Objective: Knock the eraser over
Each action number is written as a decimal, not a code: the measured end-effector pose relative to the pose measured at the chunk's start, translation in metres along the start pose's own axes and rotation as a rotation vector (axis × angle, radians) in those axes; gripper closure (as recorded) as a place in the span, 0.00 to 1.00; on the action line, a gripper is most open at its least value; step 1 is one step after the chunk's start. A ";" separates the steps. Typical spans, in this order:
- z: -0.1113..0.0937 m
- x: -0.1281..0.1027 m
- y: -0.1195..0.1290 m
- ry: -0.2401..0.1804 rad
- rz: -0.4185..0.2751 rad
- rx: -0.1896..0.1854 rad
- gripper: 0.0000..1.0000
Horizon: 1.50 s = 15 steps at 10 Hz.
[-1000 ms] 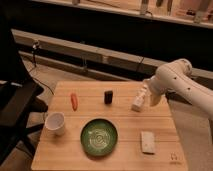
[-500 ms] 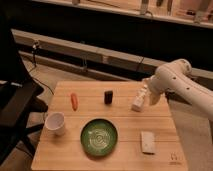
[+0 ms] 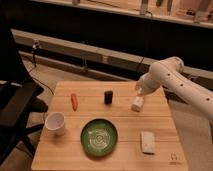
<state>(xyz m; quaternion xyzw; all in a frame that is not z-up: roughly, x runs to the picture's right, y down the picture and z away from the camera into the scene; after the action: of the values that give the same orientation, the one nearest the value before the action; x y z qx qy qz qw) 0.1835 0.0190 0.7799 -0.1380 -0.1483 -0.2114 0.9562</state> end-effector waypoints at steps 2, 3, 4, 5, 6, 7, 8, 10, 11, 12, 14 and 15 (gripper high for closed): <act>0.005 -0.012 -0.003 -0.031 -0.057 0.006 1.00; 0.008 -0.016 -0.006 -0.038 -0.064 0.013 1.00; 0.012 -0.017 -0.012 -0.041 -0.064 0.021 1.00; 0.018 -0.019 -0.019 -0.044 -0.069 0.027 1.00; 0.026 -0.024 -0.025 -0.042 -0.081 0.025 1.00; 0.037 -0.030 -0.030 -0.039 -0.093 0.016 1.00; 0.047 -0.036 -0.032 -0.040 -0.104 0.004 1.00; 0.075 -0.046 -0.030 -0.044 -0.131 -0.044 1.00; 0.087 -0.050 -0.026 -0.044 -0.141 -0.067 1.00; 0.095 -0.054 -0.026 -0.044 -0.147 -0.079 1.00; 0.096 -0.050 -0.025 -0.044 -0.137 -0.072 1.00; 0.090 -0.046 -0.026 -0.045 -0.135 -0.064 1.00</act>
<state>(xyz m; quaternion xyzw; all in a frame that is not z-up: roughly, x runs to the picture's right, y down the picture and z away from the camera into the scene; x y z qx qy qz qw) 0.1121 0.0418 0.8520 -0.1627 -0.1718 -0.2768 0.9313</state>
